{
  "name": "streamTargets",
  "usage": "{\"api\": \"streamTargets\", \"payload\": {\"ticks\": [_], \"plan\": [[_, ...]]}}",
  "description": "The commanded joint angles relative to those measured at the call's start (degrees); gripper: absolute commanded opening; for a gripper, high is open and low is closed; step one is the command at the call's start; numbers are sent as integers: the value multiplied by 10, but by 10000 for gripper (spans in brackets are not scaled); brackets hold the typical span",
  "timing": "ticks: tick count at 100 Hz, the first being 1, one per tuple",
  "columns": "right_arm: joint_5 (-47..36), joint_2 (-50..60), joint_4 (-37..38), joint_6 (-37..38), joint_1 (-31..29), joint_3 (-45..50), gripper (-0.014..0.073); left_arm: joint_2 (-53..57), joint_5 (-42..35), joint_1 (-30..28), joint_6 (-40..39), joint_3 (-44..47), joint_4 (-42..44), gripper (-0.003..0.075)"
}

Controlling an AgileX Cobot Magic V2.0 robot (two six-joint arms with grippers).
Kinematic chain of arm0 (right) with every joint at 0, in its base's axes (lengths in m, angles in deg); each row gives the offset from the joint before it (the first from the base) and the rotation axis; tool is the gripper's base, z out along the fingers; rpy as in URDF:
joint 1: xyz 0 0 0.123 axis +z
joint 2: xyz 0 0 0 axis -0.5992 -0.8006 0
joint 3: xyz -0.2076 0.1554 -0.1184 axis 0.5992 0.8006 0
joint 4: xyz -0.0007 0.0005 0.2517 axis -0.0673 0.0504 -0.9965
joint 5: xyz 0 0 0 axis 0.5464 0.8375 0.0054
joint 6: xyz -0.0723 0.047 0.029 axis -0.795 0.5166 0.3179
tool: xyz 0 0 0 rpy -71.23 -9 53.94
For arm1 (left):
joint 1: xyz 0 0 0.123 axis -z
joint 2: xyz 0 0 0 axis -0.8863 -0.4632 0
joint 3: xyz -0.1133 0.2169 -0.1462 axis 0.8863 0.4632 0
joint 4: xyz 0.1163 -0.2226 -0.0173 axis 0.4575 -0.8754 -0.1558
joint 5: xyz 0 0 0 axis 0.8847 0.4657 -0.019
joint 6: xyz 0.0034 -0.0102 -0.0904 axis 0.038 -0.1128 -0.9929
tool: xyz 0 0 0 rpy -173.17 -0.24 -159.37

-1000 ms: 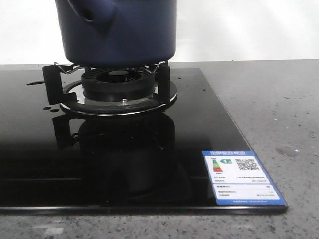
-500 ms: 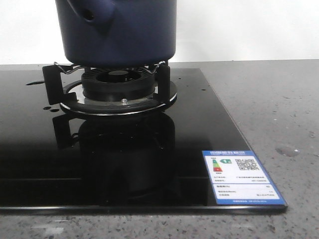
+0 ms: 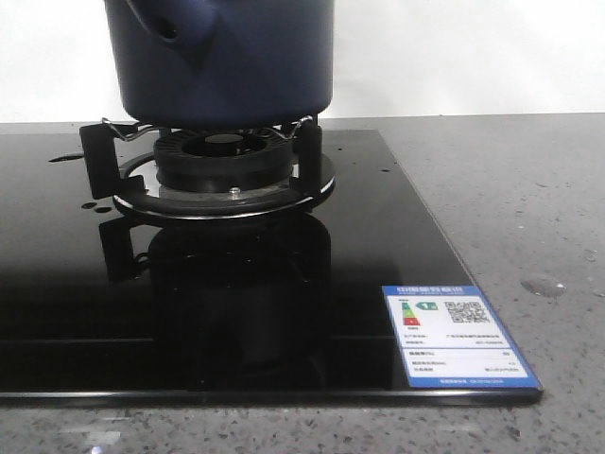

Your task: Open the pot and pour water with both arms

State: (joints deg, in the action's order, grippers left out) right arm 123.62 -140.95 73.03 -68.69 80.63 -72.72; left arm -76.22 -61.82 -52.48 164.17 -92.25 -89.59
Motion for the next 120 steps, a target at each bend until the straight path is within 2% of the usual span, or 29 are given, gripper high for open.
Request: {"api": "streamTargets", "payload": {"ticks": [1,41,60,76,86,96,104,120], "plan": [[-32,34,102,5,9,-21,-59,3,-2,11,-4,-19,-18,273],[-62,37,197,5,19,-21,-59,3,-2,18,-4,-19,-18,273],[-55,37,198,5,20,-21,-59,3,-2,18,-4,-19,-18,273],[-30,37,170,5,20,-21,-59,3,-2,18,-4,-19,-18,273],[0,37,99,5,20,-21,-62,3,-2,18,-4,-19,-18,273],[77,37,-16,19,19,-21,-62,3,-2,18,-4,-19,-18,273],[136,37,-77,53,11,-21,-62,3,-2,18,-4,-19,-18,273],[162,48,-209,60,-24,-56,-62,3,-2,22,-4,-19,-18,273]]}}
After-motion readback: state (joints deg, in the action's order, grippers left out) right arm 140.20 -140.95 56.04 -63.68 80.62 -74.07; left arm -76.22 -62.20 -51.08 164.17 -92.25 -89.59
